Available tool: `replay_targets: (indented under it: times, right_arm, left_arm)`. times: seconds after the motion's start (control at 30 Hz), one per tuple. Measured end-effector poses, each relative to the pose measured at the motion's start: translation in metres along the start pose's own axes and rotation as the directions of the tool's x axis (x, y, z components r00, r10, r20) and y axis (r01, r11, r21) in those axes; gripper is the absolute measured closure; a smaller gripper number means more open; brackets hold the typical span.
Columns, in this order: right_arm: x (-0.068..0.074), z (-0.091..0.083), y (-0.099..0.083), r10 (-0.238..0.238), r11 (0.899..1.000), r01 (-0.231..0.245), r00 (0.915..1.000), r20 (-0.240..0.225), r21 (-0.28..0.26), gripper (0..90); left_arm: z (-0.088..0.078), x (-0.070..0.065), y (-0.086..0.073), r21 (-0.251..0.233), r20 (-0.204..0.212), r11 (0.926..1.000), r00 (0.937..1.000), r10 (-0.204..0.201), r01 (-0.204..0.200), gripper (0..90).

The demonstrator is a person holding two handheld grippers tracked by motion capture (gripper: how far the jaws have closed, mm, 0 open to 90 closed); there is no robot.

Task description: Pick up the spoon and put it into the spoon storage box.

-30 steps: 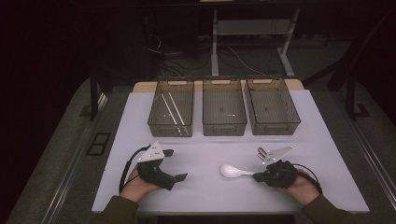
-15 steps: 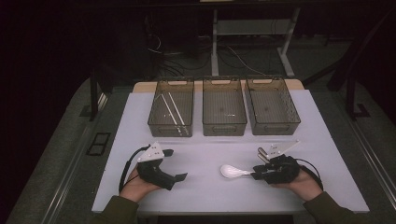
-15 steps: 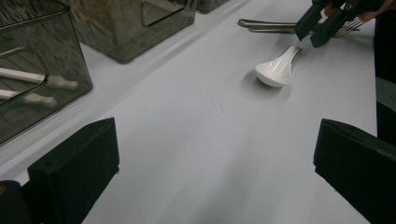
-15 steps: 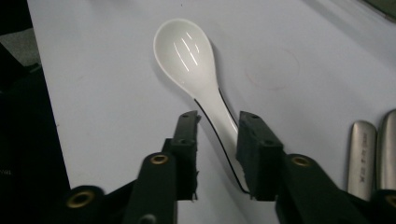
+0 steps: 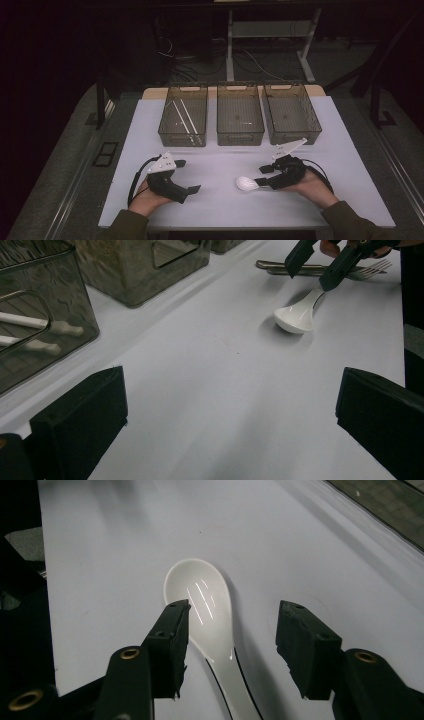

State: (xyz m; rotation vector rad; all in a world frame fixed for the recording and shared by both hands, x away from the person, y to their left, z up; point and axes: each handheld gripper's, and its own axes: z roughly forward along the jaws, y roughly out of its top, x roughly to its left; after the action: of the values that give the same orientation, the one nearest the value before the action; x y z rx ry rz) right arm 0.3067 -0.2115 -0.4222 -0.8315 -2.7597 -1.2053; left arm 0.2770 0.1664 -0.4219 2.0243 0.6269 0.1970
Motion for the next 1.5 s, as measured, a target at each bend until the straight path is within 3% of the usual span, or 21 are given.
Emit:
replay_targets:
  times: [0.23,0.6,0.8,1.1,1.23,1.27,1.33,1.47,1.5]
  right_arm:
    - [0.005,0.018,0.006,-0.05,0.997,0.05,0.9988,-0.005,0.057,46.5]
    - [0.009,0.029,0.0,-0.074,0.99,0.075,0.9972,-0.014,0.116,51.2]
    - [0.01,0.029,0.0,-0.077,0.99,0.078,0.9969,-0.015,0.118,53.1]
    - [0.018,0.03,-0.002,-0.155,0.98,0.151,0.9877,0.021,0.131,57.1]
    - [0.021,0.03,-0.003,-0.201,0.971,0.193,0.9787,0.044,0.139,60.0]
    - [0.023,0.03,-0.003,-0.192,0.973,0.183,0.9801,0.05,0.142,60.5]
    - [0.023,0.03,-0.003,-0.221,0.967,0.209,0.9731,0.066,0.148,61.8]
    - [0.025,0.03,-0.003,-0.228,0.965,0.216,0.9712,0.069,0.151,65.1]
    - [0.027,0.03,-0.003,-0.217,0.967,0.206,0.9743,0.061,0.146,65.7]
  left_arm:
    - [0.0,0.0,0.0,-0.001,0.0,1.0,1.0,-0.002,0.002,0.0]
    - [0.0,0.0,0.0,0.001,0.0,1.0,1.0,0.0,0.0,0.0]
    - [0.0,0.0,0.0,0.0,0.0,1.0,1.0,0.0,0.0,0.0]
    - [0.0,-0.001,0.0,-0.004,-0.001,1.0,1.0,-0.001,0.001,0.0]
    - [-0.001,-0.001,0.0,-0.006,-0.002,1.0,1.0,-0.001,0.001,0.0]
    - [-0.001,-0.001,0.0,-0.005,-0.002,1.0,1.0,-0.001,0.001,0.0]
    - [0.0,-0.001,0.0,-0.005,-0.002,1.0,1.0,-0.001,0.001,0.0]
    - [-0.001,-0.001,0.0,-0.004,-0.002,1.0,1.0,-0.003,0.003,0.0]
    - [-0.001,0.0,0.0,-0.002,-0.003,1.0,1.0,-0.001,0.001,0.0]
